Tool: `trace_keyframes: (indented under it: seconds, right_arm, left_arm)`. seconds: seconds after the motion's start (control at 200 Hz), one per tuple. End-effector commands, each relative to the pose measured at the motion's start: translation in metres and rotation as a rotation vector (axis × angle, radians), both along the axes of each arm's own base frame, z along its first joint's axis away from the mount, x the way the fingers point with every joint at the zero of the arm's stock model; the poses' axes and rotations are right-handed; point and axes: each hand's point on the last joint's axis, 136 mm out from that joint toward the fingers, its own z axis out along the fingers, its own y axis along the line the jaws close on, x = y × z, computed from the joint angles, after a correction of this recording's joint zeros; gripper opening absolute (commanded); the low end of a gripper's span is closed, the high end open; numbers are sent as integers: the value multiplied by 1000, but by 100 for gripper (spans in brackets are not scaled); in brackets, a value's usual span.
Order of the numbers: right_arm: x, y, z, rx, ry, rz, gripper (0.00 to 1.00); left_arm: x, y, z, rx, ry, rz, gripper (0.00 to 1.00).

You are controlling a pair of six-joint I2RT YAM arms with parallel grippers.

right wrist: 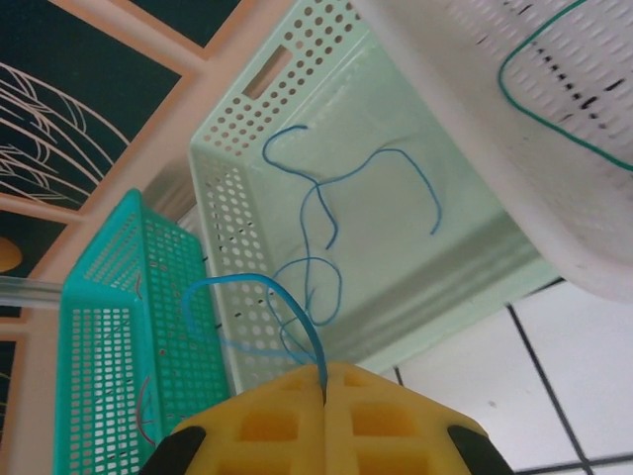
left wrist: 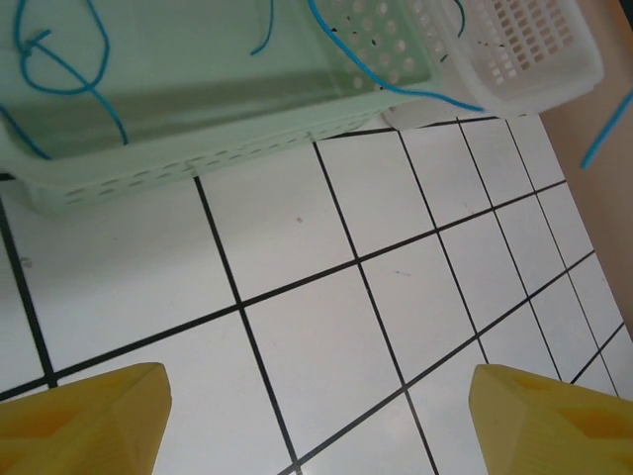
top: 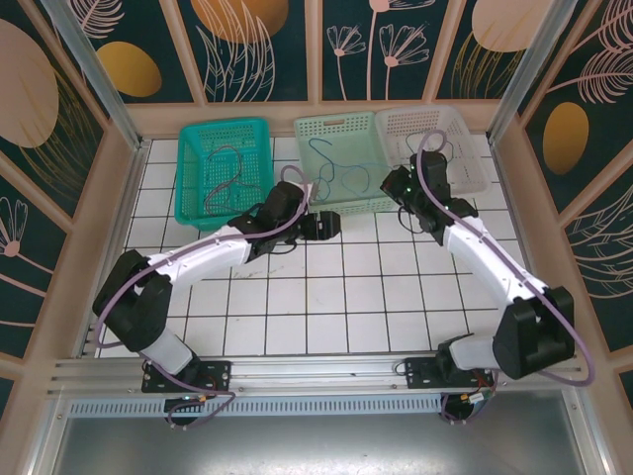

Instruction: Untangle the cables

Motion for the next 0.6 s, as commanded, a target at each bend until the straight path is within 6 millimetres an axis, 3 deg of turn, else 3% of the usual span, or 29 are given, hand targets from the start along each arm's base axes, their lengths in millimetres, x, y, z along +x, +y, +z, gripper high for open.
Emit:
trace_keyframes:
  seconds: [0.0,0.32,0.44,0.51,0.596]
  right_arm:
    - [22,19,30,124,-112,53,0]
    - [90,15,12,328,-185,1,0]
    - [115,24,-3,336,-148,9,0]
    - [127,28,-22,327,-92,9,0]
    - [134,29,-37,302,-61,12,25]
  left_arm:
    - [2,8,10,-21,-42,50,96]
    - [1,17,11,-8,-49,83,99]
    - [0,20,10,-9,-50,95,99]
    - [0,22,10,0,-53,101,98]
    - [1,26,12,16,-63,114,98]
